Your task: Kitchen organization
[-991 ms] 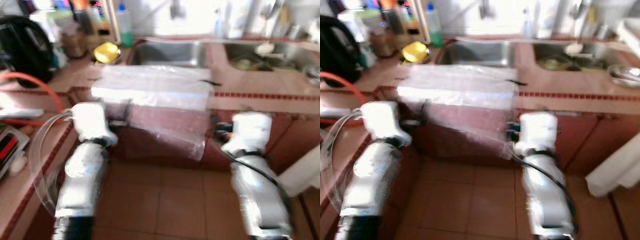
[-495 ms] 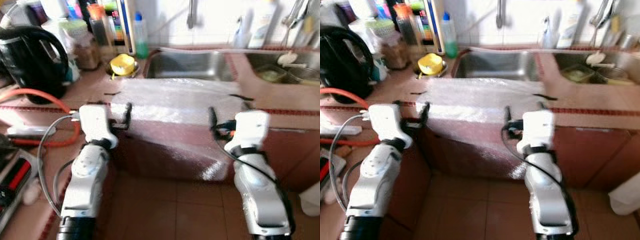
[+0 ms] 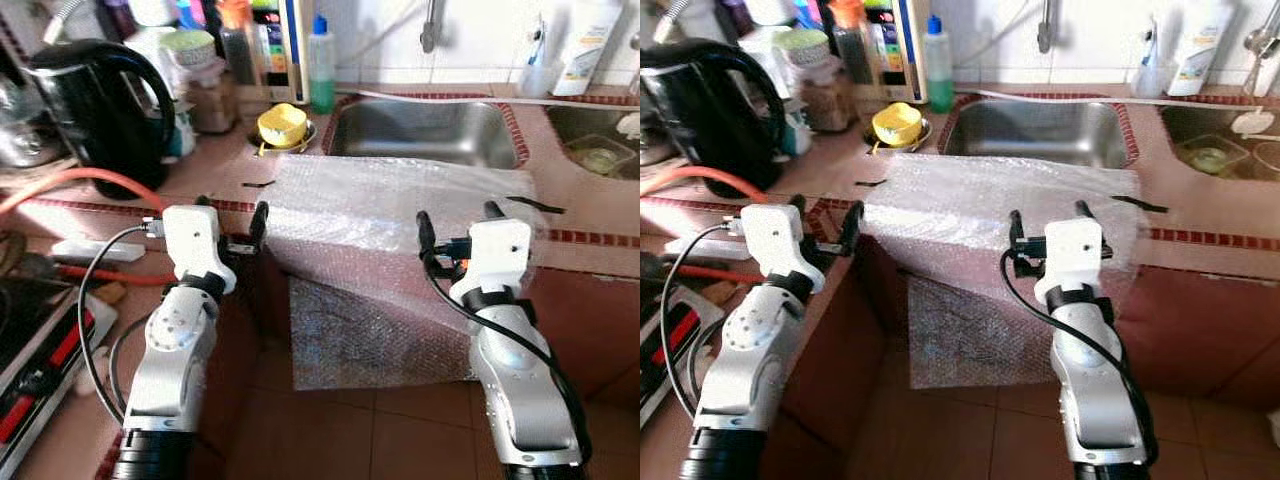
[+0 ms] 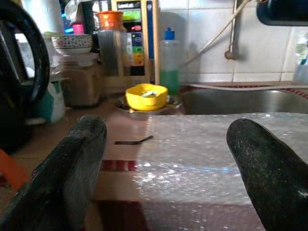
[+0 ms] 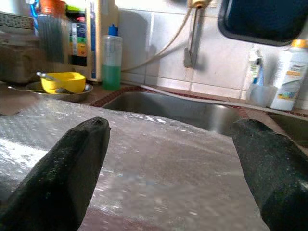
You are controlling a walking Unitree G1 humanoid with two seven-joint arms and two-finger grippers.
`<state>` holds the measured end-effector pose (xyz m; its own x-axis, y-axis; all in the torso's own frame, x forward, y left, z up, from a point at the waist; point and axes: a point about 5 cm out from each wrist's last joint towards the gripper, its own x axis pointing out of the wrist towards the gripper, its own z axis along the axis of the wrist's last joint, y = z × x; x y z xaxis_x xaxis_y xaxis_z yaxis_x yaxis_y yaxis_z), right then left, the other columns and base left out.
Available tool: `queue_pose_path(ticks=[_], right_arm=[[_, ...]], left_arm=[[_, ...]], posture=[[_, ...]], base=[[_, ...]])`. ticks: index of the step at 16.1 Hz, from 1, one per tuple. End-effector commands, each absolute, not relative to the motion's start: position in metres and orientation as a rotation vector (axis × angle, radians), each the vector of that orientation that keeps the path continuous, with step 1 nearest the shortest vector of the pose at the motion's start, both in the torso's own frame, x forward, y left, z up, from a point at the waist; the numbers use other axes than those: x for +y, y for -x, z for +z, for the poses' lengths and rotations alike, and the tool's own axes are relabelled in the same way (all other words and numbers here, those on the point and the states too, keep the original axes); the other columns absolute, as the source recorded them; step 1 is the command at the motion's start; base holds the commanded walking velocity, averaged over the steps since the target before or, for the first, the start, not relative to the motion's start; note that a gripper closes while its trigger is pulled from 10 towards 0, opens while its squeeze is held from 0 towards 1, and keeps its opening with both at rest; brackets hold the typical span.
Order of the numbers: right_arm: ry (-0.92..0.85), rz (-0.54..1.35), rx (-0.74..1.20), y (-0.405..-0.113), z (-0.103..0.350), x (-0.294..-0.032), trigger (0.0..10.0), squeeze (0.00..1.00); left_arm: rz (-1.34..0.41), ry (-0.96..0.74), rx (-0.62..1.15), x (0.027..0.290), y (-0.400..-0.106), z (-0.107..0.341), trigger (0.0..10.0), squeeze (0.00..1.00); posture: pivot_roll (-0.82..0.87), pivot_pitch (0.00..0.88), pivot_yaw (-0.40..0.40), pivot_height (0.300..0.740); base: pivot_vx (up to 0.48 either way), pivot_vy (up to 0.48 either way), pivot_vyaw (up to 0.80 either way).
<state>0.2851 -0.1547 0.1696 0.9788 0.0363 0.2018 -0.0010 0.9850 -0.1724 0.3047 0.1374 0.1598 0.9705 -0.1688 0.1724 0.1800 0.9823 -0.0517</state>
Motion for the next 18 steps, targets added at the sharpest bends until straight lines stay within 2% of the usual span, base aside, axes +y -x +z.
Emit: queue_pose_path(ticks=[1,6,12,18], right_arm=[[0.179,0.007,-0.223,-0.2854,0.1736,-0.1578,10.0,0.0],[0.187,0.007,-0.227,-0.2854,0.1742,-0.1575,10.0,0.0],[0.185,0.023,-0.236,-0.2865,0.1757,-0.1531,10.0,0.0],[0.192,0.021,-0.222,-0.2893,0.173,-0.1518,10.0,0.0]], left_arm=[[-0.187,0.073,-0.145,0.1336,-0.3055,0.1563,10.0,0.0],[-0.186,0.072,-0.137,0.1343,-0.3061,0.1546,10.0,0.0],[-0.162,0.086,-0.145,0.1381,-0.3096,0.1572,10.0,0.0],[-0.131,0.087,-0.166,0.1413,-0.3132,0.1593,10.0,0.0]], posture=[[-0.04,0.022,0.095,0.74],[-0.04,0.018,0.093,0.74],[-0.03,0.013,0.092,0.74],[-0.03,0.005,0.093,0.74]], base=[[0.0,-0.398,0.0],[0.0,-0.374,0.0],[0.0,0.0,0.0],[0.0,0.0,-0.66]])
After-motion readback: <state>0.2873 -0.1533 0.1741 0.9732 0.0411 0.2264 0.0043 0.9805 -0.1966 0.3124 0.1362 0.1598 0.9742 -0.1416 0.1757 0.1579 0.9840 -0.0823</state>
